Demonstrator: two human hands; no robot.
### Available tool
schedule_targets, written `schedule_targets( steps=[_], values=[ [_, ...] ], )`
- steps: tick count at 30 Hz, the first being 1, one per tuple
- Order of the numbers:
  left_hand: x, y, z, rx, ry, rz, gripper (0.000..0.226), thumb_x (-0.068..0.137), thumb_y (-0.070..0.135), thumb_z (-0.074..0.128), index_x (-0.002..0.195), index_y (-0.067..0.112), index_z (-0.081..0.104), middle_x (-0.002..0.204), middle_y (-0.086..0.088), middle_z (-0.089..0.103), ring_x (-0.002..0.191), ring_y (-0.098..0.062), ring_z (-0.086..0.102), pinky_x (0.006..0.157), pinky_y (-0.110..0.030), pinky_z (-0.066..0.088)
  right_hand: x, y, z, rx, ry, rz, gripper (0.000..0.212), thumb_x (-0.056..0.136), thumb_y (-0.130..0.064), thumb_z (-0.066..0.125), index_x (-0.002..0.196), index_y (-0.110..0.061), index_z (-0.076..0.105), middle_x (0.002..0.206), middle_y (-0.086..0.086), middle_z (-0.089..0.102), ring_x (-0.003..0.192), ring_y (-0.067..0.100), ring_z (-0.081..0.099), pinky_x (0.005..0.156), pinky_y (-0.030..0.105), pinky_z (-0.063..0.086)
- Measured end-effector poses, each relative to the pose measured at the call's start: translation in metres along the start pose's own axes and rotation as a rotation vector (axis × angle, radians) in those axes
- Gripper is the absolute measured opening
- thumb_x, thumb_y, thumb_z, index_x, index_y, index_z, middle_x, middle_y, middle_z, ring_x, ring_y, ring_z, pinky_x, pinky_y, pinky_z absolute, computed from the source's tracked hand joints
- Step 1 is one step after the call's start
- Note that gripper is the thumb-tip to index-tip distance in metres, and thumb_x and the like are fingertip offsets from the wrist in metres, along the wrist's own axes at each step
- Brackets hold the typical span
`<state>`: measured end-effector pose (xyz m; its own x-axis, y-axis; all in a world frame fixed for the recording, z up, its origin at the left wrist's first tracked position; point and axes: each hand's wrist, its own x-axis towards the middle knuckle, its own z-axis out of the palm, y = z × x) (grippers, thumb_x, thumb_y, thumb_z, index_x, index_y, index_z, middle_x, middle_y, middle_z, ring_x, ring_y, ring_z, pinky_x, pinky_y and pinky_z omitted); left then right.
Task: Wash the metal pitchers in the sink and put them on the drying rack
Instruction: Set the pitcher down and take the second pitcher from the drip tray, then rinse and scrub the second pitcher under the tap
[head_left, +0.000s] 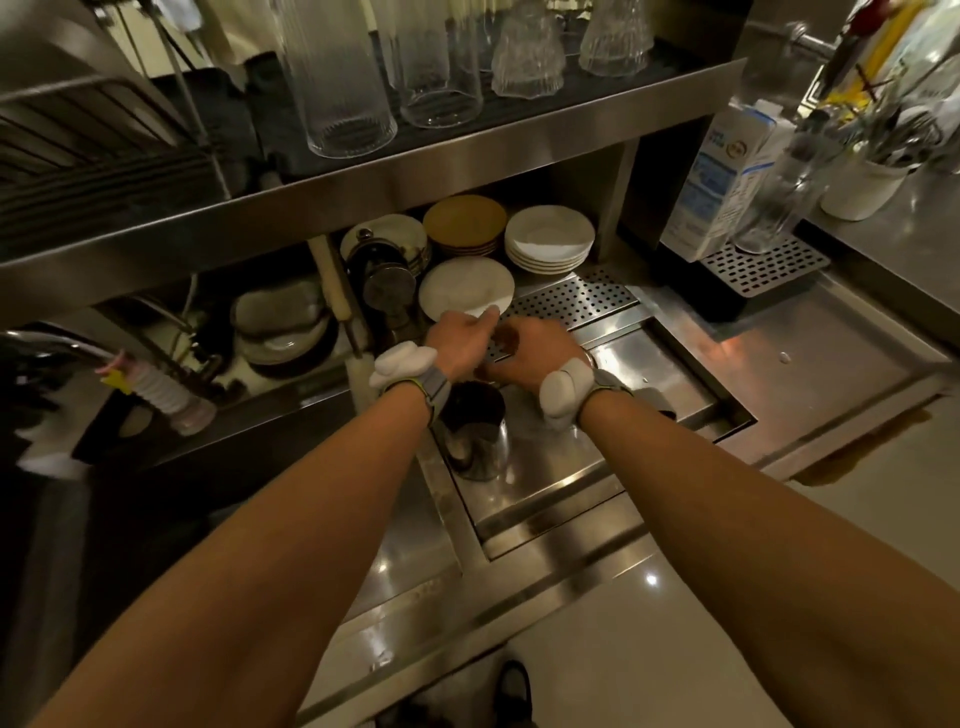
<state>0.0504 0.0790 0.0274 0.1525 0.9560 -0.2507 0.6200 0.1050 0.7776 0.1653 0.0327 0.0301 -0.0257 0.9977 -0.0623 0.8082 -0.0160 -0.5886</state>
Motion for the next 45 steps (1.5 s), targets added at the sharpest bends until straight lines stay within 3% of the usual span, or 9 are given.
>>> schedule_targets(
  steps=[6,9,17,22,27,32,36,40,45],
  values=[
    [-0.015,-0.030,-0.014,0.092,0.041,-0.002,0.056,0.095,0.043,0.043,0.048,0.014,0.043,0.053,-0.002,0.048,0.058,-0.020,0.046,0.055,-0.030,0.029,-0.007,-0.014,0.040,-0.052,-0.183,-0.038,0.059,0.060,-0.050,0.080,0.109,-0.020,0.064,0.100,0.003,0.070,0.083,0.019,0.062,0.067,0.024,0.039],
    [-0.021,-0.047,-0.021,0.099,0.070,-0.041,0.054,0.095,0.045,0.042,0.049,0.017,0.045,0.054,-0.001,0.049,0.063,-0.022,0.050,0.060,-0.030,0.032,-0.007,-0.013,0.060,-0.117,-0.213,0.052,0.080,0.047,-0.057,0.081,0.113,-0.018,0.055,0.096,0.002,0.064,0.080,0.019,0.057,0.065,0.028,0.042],
    [-0.035,-0.067,-0.048,0.117,0.062,-0.066,0.042,0.095,0.040,0.044,0.092,0.007,0.070,0.099,-0.015,0.067,0.099,-0.030,0.061,0.077,-0.031,0.041,-0.001,-0.019,0.064,-0.198,-0.251,0.090,0.075,0.049,-0.038,0.084,0.107,-0.008,0.048,0.104,0.013,0.062,0.092,0.032,0.062,0.062,0.029,0.041],
    [-0.045,-0.062,-0.074,0.136,0.085,-0.050,0.033,0.095,0.019,0.046,0.124,0.011,0.061,0.131,-0.009,0.059,0.119,-0.027,0.054,0.092,-0.029,0.040,0.016,-0.060,0.046,-0.133,-0.150,-0.074,0.067,0.047,-0.041,0.084,0.098,-0.010,0.052,0.081,0.001,0.055,0.074,0.020,0.057,0.054,0.024,0.040],
    [-0.060,-0.087,-0.105,0.146,0.143,-0.071,0.040,0.092,0.013,0.048,0.132,0.016,0.052,0.132,-0.013,0.057,0.119,-0.031,0.054,0.095,-0.032,0.041,0.022,-0.103,0.064,-0.132,-0.219,-0.173,0.041,0.052,-0.030,0.086,0.071,-0.023,0.050,0.066,-0.007,0.052,0.072,0.016,0.061,0.054,0.020,0.038],
    [-0.084,-0.142,-0.126,0.144,0.167,-0.148,0.048,0.085,0.013,0.057,0.132,0.020,0.045,0.129,-0.008,0.058,0.117,-0.026,0.056,0.089,-0.025,0.039,0.017,-0.121,0.100,-0.119,-0.397,-0.233,0.073,0.053,-0.027,0.085,0.118,-0.016,0.053,0.112,0.008,0.060,0.101,0.026,0.059,0.073,0.025,0.042],
    [-0.103,-0.179,-0.143,0.228,0.055,-0.124,0.053,0.086,0.009,0.058,0.137,0.016,0.045,0.135,-0.009,0.054,0.122,-0.027,0.053,0.102,-0.031,0.039,0.013,-0.143,0.146,-0.151,-0.518,-0.263,0.080,0.056,-0.018,0.084,0.127,-0.011,0.047,0.119,0.010,0.059,0.107,0.026,0.058,0.077,0.028,0.047],
    [-0.112,-0.205,-0.153,0.292,0.008,-0.196,0.042,0.082,0.011,0.064,0.123,0.010,0.054,0.126,-0.012,0.059,0.115,-0.028,0.056,0.093,-0.032,0.043,0.012,-0.155,0.182,-0.136,-0.581,-0.274,0.089,0.056,-0.017,0.085,0.131,-0.008,0.039,0.118,0.009,0.058,0.106,0.026,0.059,0.074,0.026,0.045],
    [-0.118,-0.224,-0.175,0.429,-0.074,-0.259,0.034,0.082,0.016,0.067,0.114,0.006,0.061,0.119,-0.012,0.063,0.109,-0.028,0.060,0.086,-0.031,0.046,0.016,-0.168,0.211,-0.107,-0.615,-0.353,0.070,0.064,-0.024,0.081,0.123,-0.014,0.045,0.109,0.004,0.055,0.100,0.024,0.059,0.068,0.024,0.042]
  ],
)
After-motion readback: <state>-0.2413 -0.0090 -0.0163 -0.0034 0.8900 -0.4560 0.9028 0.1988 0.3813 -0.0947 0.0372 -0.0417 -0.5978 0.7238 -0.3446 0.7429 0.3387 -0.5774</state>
